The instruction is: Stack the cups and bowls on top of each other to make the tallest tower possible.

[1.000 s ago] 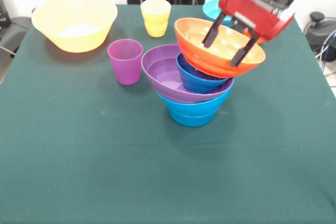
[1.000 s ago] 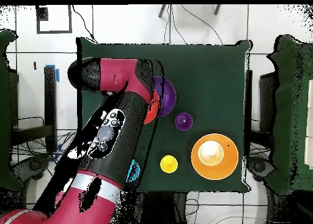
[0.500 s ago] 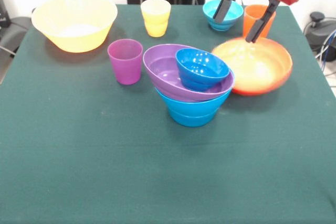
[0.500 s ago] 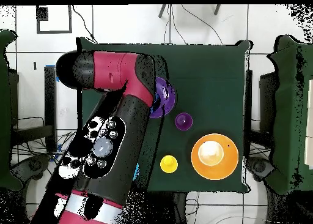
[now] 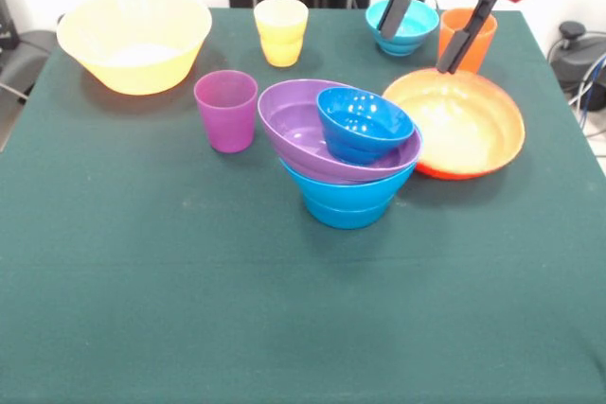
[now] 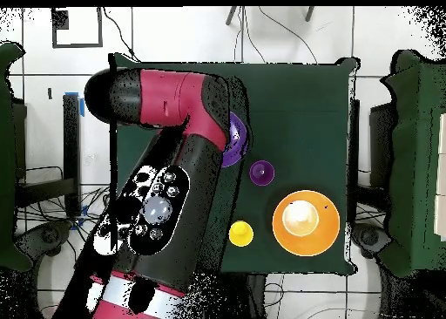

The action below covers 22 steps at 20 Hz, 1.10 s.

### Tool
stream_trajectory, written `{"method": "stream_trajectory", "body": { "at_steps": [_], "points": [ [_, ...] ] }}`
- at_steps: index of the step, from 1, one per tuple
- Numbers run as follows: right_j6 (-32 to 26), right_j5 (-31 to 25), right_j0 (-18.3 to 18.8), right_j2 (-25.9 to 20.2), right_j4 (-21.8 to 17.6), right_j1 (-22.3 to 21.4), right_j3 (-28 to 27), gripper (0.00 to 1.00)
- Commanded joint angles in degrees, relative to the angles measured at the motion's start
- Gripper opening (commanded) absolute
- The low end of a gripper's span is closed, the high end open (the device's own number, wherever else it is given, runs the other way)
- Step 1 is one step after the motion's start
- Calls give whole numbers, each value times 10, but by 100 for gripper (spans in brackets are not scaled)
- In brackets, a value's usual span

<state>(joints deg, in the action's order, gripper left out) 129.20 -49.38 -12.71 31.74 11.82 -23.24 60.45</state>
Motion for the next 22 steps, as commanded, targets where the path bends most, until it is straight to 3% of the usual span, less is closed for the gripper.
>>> {"method": "stream_trajectory", "body": {
  "at_steps": [1, 10, 22],
  "points": [
    [-53, 21, 12, -96, -41, 13, 46, 100],
    [33, 41, -13, -104, -14, 24, 72, 100],
    [64, 70, -14, -124, 7, 44, 78, 100]
  ]
}}
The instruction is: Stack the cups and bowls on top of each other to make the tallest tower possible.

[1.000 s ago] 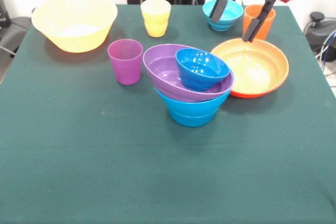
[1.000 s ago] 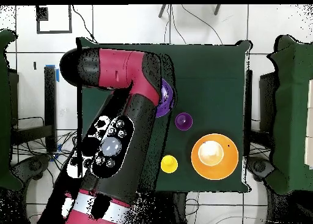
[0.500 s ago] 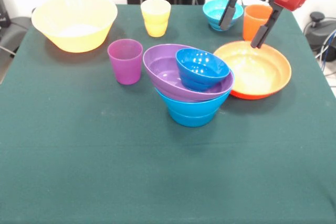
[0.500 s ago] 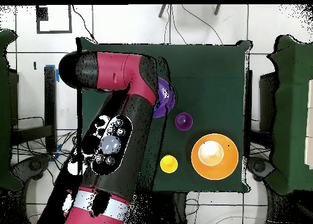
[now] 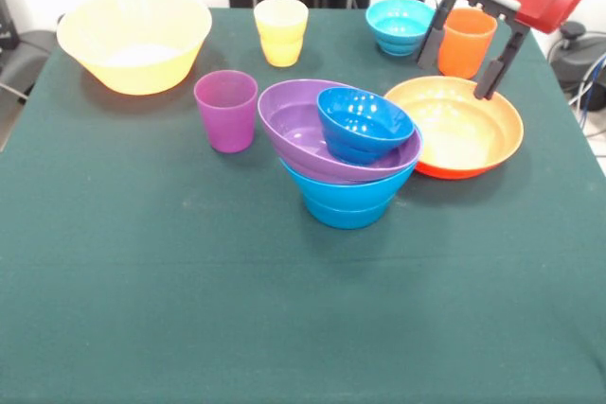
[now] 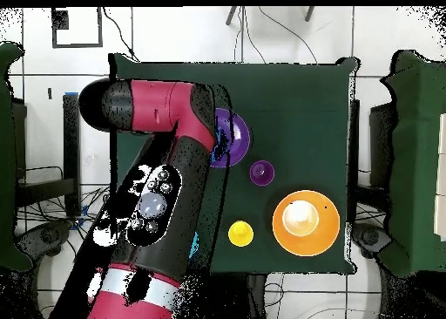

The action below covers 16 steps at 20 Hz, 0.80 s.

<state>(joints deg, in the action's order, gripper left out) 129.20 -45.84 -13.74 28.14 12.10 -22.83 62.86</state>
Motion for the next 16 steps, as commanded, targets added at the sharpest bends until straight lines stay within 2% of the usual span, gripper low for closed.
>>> {"method": "stream_trajectory", "body": {
  "at_steps": [1, 6, 13, 16],
  "points": [
    [70, 38, -6, -90, 7, 42, 56, 100],
    [78, 54, -11, -86, 7, 50, 55, 100],
    [25, 14, 6, -71, -12, 23, 52, 100],
    [27, 19, 9, -76, -9, 27, 50, 100]
  ]
}}
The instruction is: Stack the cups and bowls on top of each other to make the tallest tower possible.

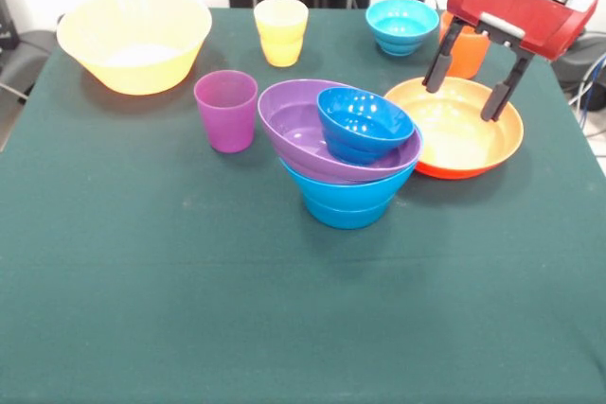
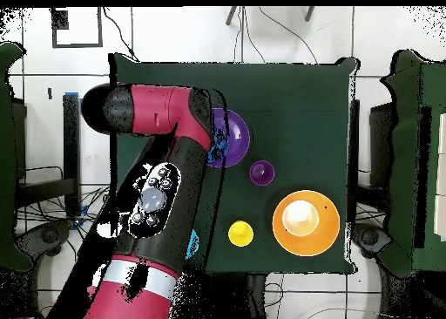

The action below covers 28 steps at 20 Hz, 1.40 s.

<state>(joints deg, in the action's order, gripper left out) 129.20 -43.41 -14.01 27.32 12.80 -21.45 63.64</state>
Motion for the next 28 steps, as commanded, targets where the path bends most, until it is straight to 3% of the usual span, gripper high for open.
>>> {"method": "stream_trajectory", "body": {
  "at_steps": [1, 13, 20, 28],
  "points": [
    [33, 1, 10, -70, -13, 19, 40, 100],
    [128, 31, -25, -70, 34, 63, 23, 100],
    [123, 84, -27, -74, 52, 79, 43, 100],
    [116, 107, -33, -84, 78, 91, 66, 100]
  ]
}}
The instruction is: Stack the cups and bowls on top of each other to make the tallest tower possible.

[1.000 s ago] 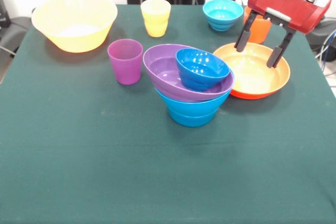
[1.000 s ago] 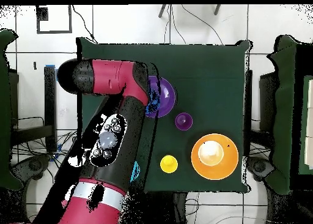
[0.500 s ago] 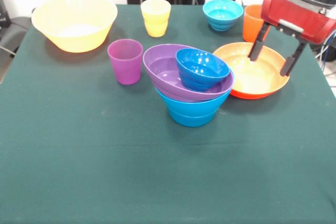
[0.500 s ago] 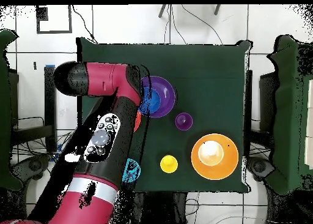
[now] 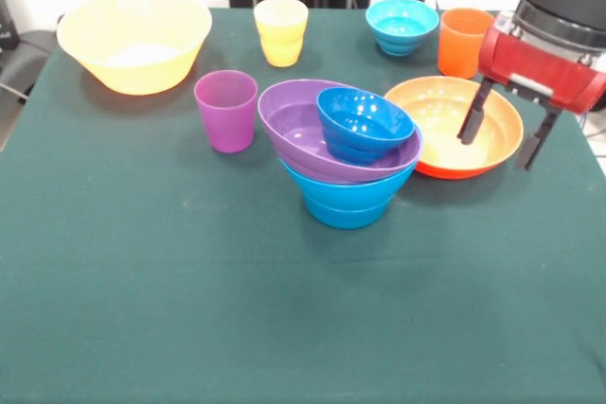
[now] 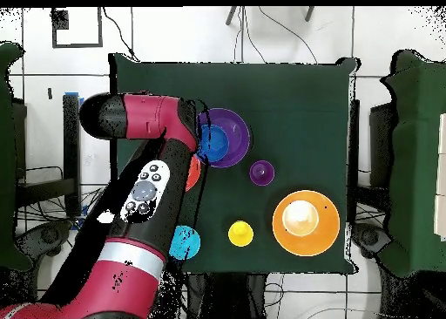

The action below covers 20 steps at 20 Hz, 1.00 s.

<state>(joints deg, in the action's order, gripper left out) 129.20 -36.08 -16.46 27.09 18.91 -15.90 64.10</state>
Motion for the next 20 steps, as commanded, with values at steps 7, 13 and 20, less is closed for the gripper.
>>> {"method": "stream_trajectory", "body": {
  "at_steps": [7, 13, 20],
  "points": [
    [94, 33, -6, -90, 26, 36, 86, 100],
    [79, 28, 3, -113, 32, 34, 110, 100],
    [91, 42, 4, -129, 40, 41, 114, 100]
  ]
}}
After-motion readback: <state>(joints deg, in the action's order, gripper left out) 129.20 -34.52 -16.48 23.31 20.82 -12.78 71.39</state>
